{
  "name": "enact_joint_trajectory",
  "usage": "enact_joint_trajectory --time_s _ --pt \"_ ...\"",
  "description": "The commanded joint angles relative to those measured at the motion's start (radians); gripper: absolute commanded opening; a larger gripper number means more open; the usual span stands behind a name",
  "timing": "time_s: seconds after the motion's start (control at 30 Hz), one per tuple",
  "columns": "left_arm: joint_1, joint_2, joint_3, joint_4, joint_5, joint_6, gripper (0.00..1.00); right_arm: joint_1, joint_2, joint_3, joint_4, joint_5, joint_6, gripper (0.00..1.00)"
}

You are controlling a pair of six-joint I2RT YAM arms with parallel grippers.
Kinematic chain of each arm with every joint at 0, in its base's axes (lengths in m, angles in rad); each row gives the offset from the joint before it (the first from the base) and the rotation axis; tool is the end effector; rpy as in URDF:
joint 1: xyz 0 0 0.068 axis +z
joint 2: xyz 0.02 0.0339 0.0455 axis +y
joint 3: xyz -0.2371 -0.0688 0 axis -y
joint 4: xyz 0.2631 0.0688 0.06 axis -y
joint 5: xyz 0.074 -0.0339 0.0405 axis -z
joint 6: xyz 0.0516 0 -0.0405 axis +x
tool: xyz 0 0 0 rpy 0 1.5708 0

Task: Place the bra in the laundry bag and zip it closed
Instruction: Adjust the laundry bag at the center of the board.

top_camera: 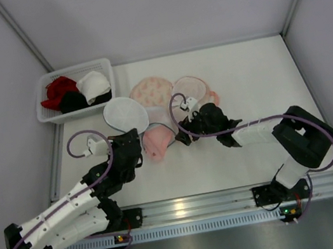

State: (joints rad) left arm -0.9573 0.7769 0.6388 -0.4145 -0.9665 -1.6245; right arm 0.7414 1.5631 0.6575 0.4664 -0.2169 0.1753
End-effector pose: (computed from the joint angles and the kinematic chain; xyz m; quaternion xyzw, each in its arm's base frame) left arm 0.1543 -0.1454 0.2487 -0.4672 0.6564 -0.3027 0.5092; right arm 0.2435 0.2380 0.1277 -0.2901 0.7896 0.3177 0.4375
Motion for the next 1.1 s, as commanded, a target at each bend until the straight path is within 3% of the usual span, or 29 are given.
enact_joint_trajectory --time_s 0.0,0.17,0.27,0.37,0.4,0.43,0.53,0.57,0.73,0.8,0.87,1.07 --pt "0.005 0.002 0.044 0.011 -0.023 0.008 0.0 0.033 0.049 0.092 0.087 0.025 -0.022 0.66" --pt "0.005 0.012 0.047 0.01 -0.02 0.009 0.0 0.055 0.115 0.131 0.126 0.025 0.004 0.61" --pt "0.005 0.012 0.047 0.011 -0.021 0.011 0.0 0.053 0.147 0.157 0.123 0.054 0.007 0.45" --pt "0.006 0.007 0.048 0.011 -0.026 0.017 0.0 0.055 0.175 0.198 0.06 0.086 -0.005 0.23" --pt "0.006 0.007 0.051 0.01 -0.028 0.018 0.0 0.055 0.172 0.224 0.025 0.103 -0.008 0.06" --pt "0.006 0.007 0.055 0.011 -0.032 0.028 0.0 0.055 0.16 0.241 -0.02 0.117 -0.004 0.0" --pt "0.008 0.012 0.082 0.01 -0.046 0.089 0.0 0.053 0.074 0.364 -0.329 0.123 0.019 0.0" --pt "0.006 0.015 0.11 0.011 -0.049 0.11 0.0 0.055 0.048 0.404 -0.524 0.105 0.023 0.0" --pt "0.006 0.058 0.22 0.01 -0.035 0.28 0.0 0.023 -0.045 0.672 -0.957 -0.135 0.076 0.0" --pt "0.008 0.073 0.252 0.006 0.005 0.358 0.0 -0.019 -0.026 0.724 -1.087 -0.263 0.096 0.0" --pt "0.006 0.088 0.283 -0.004 0.034 0.406 0.0 -0.028 -0.038 0.703 -1.156 -0.225 0.104 0.0" --pt "0.006 0.07 0.286 -0.287 0.069 0.221 0.0 -0.033 -0.078 0.618 -1.315 -0.157 0.119 0.0"
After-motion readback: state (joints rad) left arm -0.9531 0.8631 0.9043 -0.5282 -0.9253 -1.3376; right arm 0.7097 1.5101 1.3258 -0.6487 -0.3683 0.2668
